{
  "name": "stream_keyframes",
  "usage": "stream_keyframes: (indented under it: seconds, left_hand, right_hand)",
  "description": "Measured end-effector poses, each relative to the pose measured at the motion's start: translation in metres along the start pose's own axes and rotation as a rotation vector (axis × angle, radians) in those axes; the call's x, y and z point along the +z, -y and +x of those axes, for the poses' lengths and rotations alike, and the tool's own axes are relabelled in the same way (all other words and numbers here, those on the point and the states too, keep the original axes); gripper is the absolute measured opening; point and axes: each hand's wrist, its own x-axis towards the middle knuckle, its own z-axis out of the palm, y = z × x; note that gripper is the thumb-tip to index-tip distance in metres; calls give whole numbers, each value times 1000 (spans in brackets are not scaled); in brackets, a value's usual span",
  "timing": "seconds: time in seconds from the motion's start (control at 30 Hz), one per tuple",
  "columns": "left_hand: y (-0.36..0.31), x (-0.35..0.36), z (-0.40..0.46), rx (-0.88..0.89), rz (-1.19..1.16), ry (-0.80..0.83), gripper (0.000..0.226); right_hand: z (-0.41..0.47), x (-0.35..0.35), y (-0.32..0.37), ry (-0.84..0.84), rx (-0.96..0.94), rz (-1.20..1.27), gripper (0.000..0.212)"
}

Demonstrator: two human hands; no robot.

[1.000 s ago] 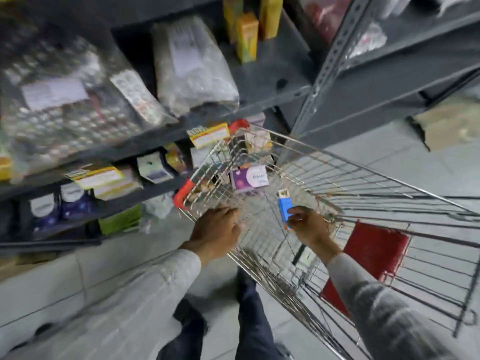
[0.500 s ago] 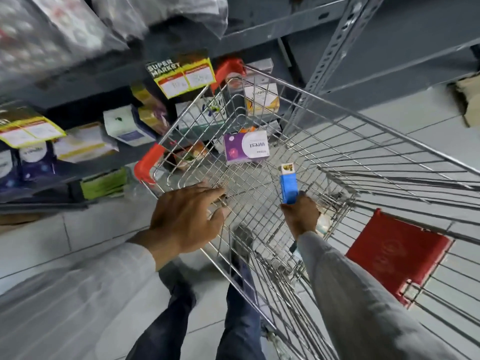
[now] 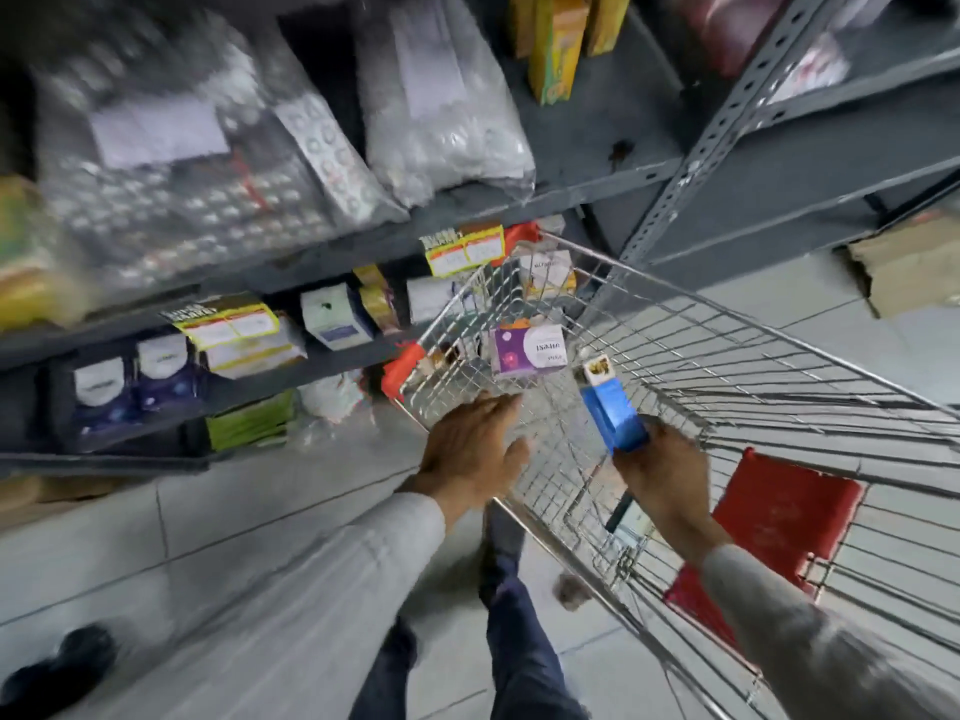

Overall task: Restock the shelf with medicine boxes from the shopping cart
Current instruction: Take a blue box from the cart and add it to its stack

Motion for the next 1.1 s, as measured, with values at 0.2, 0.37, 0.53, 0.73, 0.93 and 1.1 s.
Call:
stream_keyframes:
  seconds: [0.2,0.37,0.53,0.73,0.93,1.1]
  left_hand:
    - [-14,-98,-66,108,-193,-346,59]
    - [16,-212,-145,238,-191,-850,53]
    - [94,-331,-223,124,-3,-1236,49]
    - [216,-416,-277,-289,112,-1301,53]
    - [253,-449,-267,-387,293,-1135,62]
    - [257,-442,-264,-390,304,-1193,54]
  right_hand:
    - [-75,-140,99,-182,-258,92,42]
    - [-118,-221,215,-344,-486,153,54]
    - [-144,-272,344,-359,-739,162,57]
    - [-145,-289,495,-294,-951,81,46]
    - [-135,-272,620,-205,-995,-41,55]
    - [-131,-262,659,-157,-986,-95,39]
